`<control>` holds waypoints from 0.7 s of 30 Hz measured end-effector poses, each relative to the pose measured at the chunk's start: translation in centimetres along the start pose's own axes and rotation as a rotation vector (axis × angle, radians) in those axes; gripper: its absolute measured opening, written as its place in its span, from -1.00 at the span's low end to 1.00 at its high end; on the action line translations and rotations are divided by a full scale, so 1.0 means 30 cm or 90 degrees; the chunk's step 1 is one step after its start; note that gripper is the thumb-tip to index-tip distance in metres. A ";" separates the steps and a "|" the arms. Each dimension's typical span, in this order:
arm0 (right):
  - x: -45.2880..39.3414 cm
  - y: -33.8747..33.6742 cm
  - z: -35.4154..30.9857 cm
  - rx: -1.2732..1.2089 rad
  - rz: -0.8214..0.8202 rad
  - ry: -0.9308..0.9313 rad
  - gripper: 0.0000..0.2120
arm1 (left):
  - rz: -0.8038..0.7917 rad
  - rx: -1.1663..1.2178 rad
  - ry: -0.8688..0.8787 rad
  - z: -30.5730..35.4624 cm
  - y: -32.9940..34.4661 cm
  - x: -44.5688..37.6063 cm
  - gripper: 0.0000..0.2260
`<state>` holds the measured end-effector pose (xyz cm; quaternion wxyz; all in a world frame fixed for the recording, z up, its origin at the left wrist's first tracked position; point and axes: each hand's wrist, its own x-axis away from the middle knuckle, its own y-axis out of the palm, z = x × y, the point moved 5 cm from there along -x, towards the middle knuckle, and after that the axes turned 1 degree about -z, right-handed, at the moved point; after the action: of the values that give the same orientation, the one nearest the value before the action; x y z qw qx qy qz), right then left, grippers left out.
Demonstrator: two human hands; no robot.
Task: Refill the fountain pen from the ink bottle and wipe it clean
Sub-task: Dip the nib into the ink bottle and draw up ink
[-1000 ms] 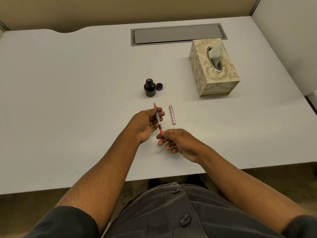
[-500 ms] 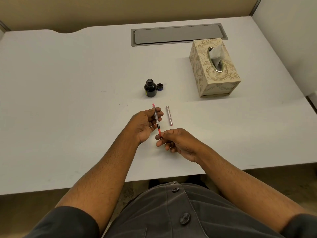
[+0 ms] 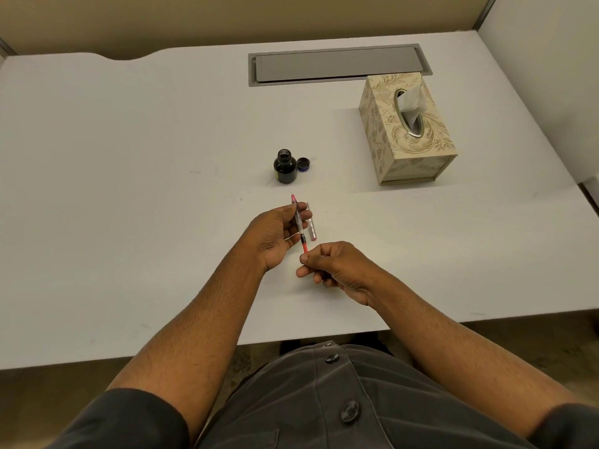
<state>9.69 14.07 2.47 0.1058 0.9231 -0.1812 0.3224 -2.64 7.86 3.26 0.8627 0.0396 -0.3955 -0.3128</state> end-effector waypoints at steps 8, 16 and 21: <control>-0.006 -0.003 0.002 0.003 0.019 0.010 -0.77 | -0.001 0.003 -0.007 -0.006 -0.003 -0.012 -0.79; 0.012 0.003 0.004 -0.040 -0.031 0.039 -0.81 | -0.017 -0.006 -0.005 -0.004 0.012 -0.017 -0.81; 0.023 -0.007 0.001 -0.063 -0.075 0.038 -0.77 | -0.014 -0.017 -0.011 -0.008 0.015 -0.014 -0.81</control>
<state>10.30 14.07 2.88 0.1755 0.9157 -0.1390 0.3338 -2.45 8.42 2.95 0.8561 0.0296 -0.3983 -0.3280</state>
